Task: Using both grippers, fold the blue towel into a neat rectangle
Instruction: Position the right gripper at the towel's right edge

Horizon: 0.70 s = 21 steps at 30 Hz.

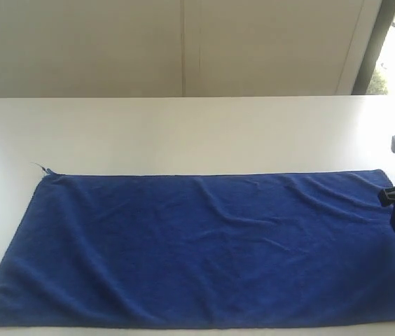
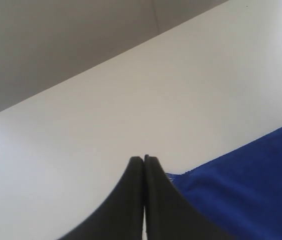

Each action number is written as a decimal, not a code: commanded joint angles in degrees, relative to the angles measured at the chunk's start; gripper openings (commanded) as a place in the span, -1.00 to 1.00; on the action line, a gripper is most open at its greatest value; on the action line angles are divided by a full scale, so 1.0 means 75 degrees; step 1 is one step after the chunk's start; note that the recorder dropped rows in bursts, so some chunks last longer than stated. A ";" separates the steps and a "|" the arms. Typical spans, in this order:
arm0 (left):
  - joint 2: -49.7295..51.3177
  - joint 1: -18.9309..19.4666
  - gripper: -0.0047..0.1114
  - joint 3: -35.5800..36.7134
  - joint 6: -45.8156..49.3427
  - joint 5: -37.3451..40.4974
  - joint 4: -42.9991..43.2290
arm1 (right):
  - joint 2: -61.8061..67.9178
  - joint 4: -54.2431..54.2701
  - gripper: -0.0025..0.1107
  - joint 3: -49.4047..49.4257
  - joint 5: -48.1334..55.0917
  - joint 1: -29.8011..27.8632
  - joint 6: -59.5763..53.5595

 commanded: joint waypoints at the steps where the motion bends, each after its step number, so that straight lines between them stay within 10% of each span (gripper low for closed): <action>1: -0.0064 0.0034 -0.92 0.0043 0.0029 0.0102 -0.0086 | 0.0110 -0.0096 0.04 0.0022 -0.0194 -0.0049 -0.0126; 21: -0.0064 0.0034 -0.92 0.0043 0.0029 0.0102 -0.0086 | 0.0381 -0.0252 -0.14 0.0022 -0.0180 -0.0049 -0.0186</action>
